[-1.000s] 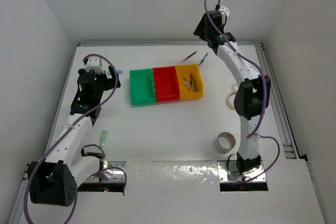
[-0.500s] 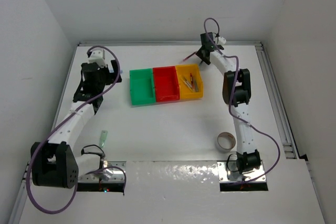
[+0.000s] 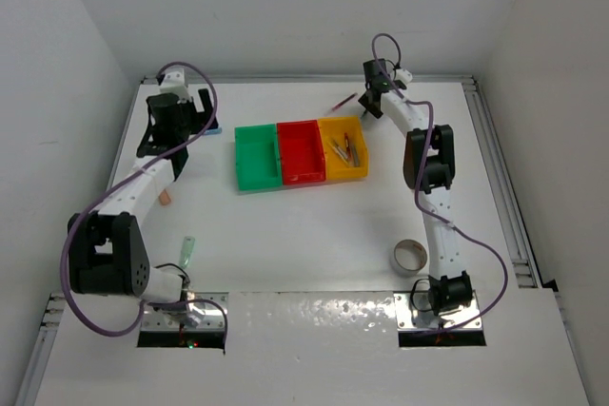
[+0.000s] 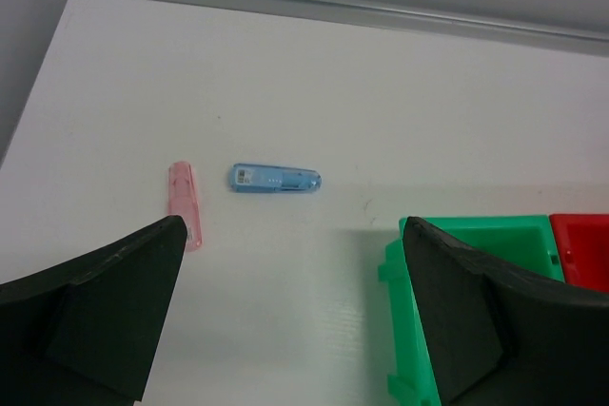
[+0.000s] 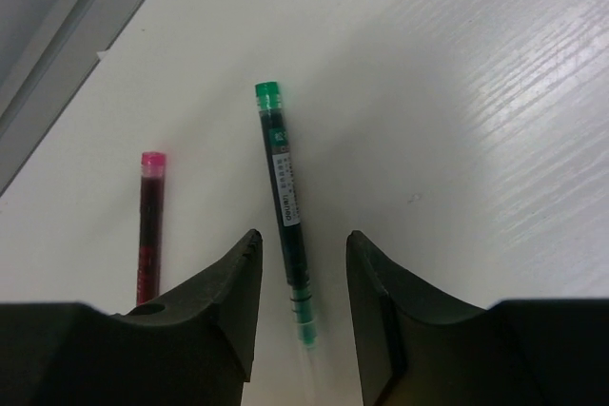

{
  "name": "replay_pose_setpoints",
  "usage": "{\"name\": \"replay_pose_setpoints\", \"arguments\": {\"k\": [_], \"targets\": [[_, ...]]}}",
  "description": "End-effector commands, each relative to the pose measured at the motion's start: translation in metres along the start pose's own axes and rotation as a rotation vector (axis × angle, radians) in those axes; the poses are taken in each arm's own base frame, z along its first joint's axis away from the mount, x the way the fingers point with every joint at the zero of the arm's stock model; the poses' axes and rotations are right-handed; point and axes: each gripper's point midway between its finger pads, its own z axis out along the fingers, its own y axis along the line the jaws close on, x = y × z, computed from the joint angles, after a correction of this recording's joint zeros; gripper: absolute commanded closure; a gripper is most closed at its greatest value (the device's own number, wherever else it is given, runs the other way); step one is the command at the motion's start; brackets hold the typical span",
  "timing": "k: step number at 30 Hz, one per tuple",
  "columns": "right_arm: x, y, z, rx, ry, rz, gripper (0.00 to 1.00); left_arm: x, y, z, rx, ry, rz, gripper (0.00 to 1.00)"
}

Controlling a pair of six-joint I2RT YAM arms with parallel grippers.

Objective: Sort the stationery into containers
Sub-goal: Pick up the pen from the center of the board.

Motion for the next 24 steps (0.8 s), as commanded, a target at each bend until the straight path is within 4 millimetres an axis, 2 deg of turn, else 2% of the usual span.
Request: {"name": "replay_pose_setpoints", "arguments": {"k": [1,7,10,14,18,20,21,22,24], "targets": [[-0.013,-0.001,-0.002,0.02,-0.026,0.021,0.61,-0.041,0.013,0.01,-0.019,-0.114,-0.014,0.05],[0.0,-0.009,0.005,0.046,0.017,0.01,0.61,-0.05,0.018,0.022,-0.016,-0.121,-0.017,0.05],[0.007,-0.017,0.007,0.072,0.038,0.002,0.64,-0.053,0.022,0.026,-0.021,-0.119,-0.012,0.05],[0.012,-0.031,0.006,0.109,0.064,0.009,0.73,-0.054,0.026,0.028,-0.027,-0.118,-0.013,0.05],[0.012,-0.052,0.003,0.167,0.096,0.014,0.9,-0.054,0.029,0.027,-0.025,-0.118,-0.018,0.05],[0.008,-0.057,-0.001,0.175,0.098,0.023,0.93,-0.054,0.028,0.027,-0.018,-0.114,-0.018,0.05],[0.015,-0.065,-0.002,0.192,0.113,0.015,0.96,-0.054,0.028,0.027,-0.015,-0.114,-0.02,0.05],[0.005,-0.065,-0.008,0.185,0.098,0.022,0.97,-0.054,0.026,0.027,-0.01,-0.115,-0.021,0.05],[0.005,-0.073,-0.012,0.192,0.095,-0.026,0.99,-0.054,0.026,0.027,-0.002,-0.114,-0.024,0.05]]}}
